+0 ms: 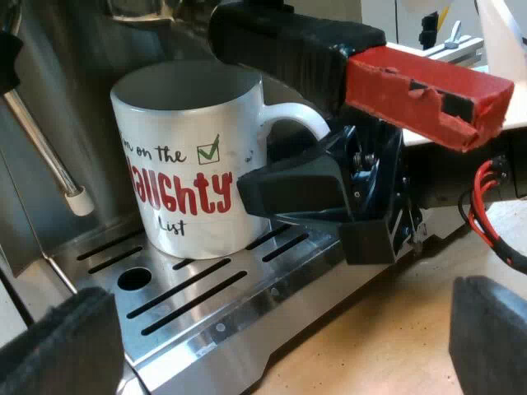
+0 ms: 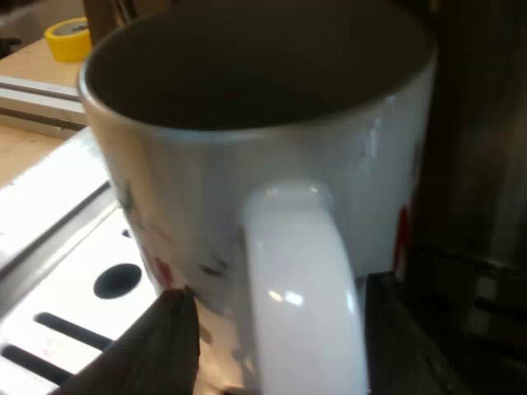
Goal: Place mug into machine
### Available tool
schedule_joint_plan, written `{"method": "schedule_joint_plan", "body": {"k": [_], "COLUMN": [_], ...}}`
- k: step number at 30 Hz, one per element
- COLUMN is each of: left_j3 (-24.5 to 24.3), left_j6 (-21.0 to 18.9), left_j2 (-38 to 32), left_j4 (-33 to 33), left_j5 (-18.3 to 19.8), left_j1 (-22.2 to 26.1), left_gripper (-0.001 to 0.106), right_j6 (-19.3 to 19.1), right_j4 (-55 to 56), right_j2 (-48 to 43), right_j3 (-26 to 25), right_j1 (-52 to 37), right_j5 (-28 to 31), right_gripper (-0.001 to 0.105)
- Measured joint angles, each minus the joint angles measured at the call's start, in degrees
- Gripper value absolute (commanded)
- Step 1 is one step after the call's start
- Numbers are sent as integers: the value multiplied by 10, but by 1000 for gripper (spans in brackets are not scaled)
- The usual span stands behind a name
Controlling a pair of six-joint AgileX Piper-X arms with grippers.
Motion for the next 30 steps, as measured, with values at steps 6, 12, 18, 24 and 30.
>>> {"method": "schedule_joint_plan", "body": {"k": [6,12,18,24,30], "left_j3": [0,-9,-57,-157,-234], "left_j6": [0,0,0,0,0], "left_j2": [0,2,1,1,0], "left_j4": [-8,-8,-1,128,185], "left_j5": [-7,-8,-8,-8,-7], "left_j1": [0,0,0,0,0], "left_gripper": [81,81,81,81,81], "right_j6": [0,0,0,0,0], "right_j4": [62,108,166,255,304], "right_j2": [-54,-148,-267,-383,-458], "right_j3": [32,107,163,164,150], "right_j1": [12,41,83,119,152], "right_j5": [4,13,16,30,43], "right_gripper": [48,48,48,35,0]}}
